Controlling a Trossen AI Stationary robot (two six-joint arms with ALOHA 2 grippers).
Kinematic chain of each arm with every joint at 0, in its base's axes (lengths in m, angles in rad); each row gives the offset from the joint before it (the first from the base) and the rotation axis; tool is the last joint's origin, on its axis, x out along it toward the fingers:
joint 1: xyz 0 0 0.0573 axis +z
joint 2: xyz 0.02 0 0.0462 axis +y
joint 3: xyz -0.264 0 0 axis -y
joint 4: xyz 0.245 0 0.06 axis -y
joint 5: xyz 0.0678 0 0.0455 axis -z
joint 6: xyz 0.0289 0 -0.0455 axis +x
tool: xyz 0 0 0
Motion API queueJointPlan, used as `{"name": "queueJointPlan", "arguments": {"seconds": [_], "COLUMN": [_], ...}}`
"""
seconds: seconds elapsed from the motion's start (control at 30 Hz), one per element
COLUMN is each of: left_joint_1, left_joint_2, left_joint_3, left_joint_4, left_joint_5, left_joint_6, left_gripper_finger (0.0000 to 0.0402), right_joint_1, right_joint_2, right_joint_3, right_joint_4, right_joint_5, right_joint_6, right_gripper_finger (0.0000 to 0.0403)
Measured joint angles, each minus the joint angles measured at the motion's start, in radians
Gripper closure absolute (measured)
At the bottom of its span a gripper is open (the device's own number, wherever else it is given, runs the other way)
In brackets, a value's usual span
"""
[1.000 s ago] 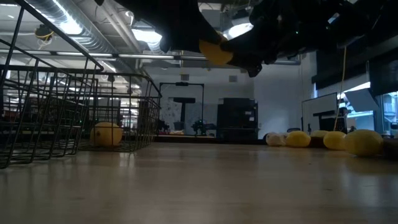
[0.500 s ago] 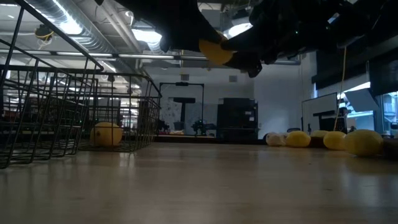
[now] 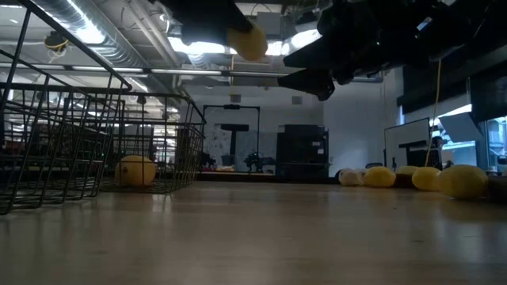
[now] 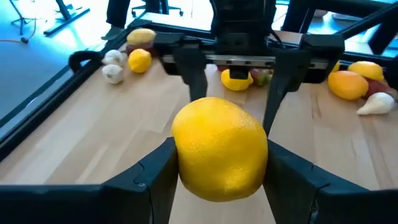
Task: Sort produce into baskets
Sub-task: Put the lemon in the middle wire basket
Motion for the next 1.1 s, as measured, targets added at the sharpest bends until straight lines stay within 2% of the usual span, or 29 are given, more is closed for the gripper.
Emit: {"name": "queueJointPlan", "arguments": {"seconds": [0.5, 0.87, 1.1], "left_joint_1": [0.000, 0.017, 0.044], "left_joint_2": [-0.197, -0.205, -0.202], "left_joint_3": [0.000, 0.000, 0.000], "left_joint_4": [-0.403, -0.666, -0.813], "left_joint_5": [-0.145, -0.251, -0.257], "left_joint_6": [-0.223, -0.476, -0.652], "left_gripper_finger": [0.0208, 0.0208, 0.0196], "right_joint_1": [0.000, 0.000, 0.000], "right_joint_2": [0.000, 0.000, 0.000], "right_joint_3": [0.000, 0.000, 0.000], "right_joint_4": [-0.007, -0.007, -0.007], "right_joint_5": [0.000, -0.001, -0.001], "right_joint_6": [0.000, 0.000, 0.000], "right_gripper_finger": [0.0111, 0.0111, 0.0111]}}
